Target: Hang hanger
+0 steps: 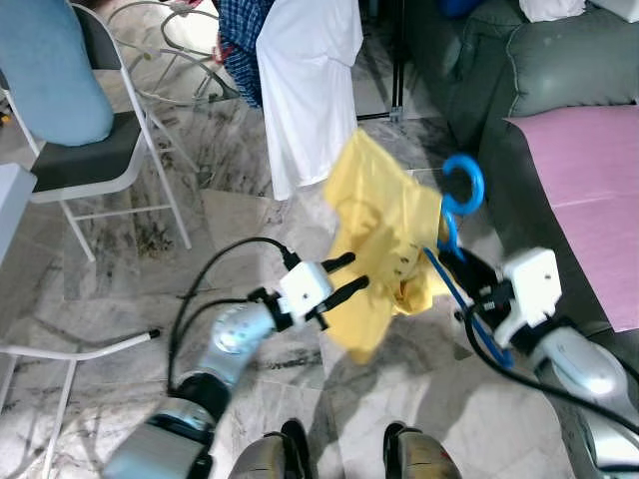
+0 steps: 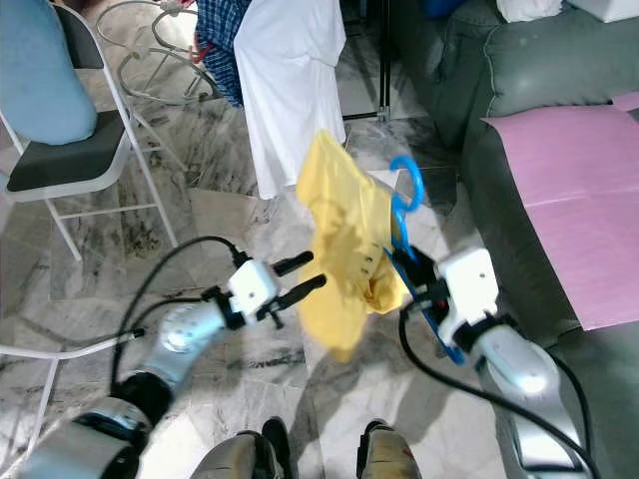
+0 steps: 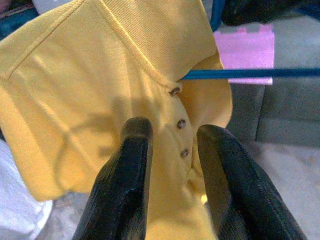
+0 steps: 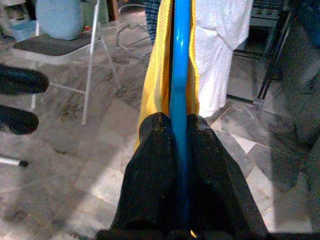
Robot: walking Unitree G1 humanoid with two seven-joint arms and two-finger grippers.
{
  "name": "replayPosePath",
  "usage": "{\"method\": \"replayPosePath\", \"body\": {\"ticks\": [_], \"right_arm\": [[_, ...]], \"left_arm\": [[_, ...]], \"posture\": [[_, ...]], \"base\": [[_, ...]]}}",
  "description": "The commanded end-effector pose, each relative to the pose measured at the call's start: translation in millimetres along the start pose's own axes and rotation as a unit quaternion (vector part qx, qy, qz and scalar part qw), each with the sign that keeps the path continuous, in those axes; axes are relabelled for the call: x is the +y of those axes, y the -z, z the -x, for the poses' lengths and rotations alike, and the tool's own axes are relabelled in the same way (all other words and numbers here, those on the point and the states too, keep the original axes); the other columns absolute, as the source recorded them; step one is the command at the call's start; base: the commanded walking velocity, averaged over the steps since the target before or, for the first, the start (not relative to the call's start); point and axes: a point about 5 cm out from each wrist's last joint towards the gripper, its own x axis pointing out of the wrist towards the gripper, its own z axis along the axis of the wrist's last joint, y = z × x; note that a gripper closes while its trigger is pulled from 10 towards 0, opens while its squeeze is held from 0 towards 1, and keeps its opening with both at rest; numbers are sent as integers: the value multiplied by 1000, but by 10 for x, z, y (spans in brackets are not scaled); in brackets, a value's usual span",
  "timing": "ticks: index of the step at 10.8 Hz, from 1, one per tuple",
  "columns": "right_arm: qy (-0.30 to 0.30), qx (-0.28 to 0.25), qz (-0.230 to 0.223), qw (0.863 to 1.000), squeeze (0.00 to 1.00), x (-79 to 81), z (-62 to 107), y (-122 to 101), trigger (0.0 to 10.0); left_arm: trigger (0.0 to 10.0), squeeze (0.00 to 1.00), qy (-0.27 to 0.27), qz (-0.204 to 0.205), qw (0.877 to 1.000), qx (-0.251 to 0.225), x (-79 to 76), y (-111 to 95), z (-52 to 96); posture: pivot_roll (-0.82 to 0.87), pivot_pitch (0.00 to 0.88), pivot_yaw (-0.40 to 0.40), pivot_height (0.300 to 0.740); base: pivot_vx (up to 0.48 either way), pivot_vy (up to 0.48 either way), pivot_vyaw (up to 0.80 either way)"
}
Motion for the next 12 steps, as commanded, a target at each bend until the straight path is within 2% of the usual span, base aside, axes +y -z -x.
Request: {"method": "replayPosePath", "body": {"ticks": [1, 2, 3, 5, 7, 11, 12], "right_arm": [[-24, -22, 14, 999, 0, 27, 64, -65, 10000], [-48, -4, 13, 999, 0, 53, 142, -7, 10000], [-98, 27, 1, 995, 0, 111, 263, 68, 10000], [-162, 89, 43, 982, 0, 101, 398, 188, 10000], [-206, 106, 70, 970, 0, 60, 391, 152, 10000], [-261, 114, 109, 952, 0, 45, 350, 64, 10000], [-274, 113, 114, 948, 0, 71, 345, 46, 10000]], "left_arm": [[10000, 1000, 11, -22, 1000, 12, 66, 11, 59], [10000, 1000, 13, -38, 999, 21, 139, 6, 84], [10000, 1000, 30, -77, 996, 38, 219, -2, 117], [10000, 1000, 42, -113, 991, 52, 335, -45, 107], [10000, 1000, 69, -149, 984, 66, 346, -54, 82], [10000, 1000, 128, -178, 970, 102, 315, 5, 105], [10000, 294, 149, -190, 963, 120, 295, 46, 135]], "posture": [[-326, 216, 157, 740], [-326, 218, 157, 740], [-326, 220, 160, 740], [-340, 225, 165, 740], [-349, 225, 168, 740], [-353, 222, 165, 740], [-352, 222, 167, 740]], "base": [[0, 0, 0], [0, 0, 0], [0, 0, 0], [0, 0, 0], [0, 0, 0], [0, 0, 0], [0, 0, 0]]}}
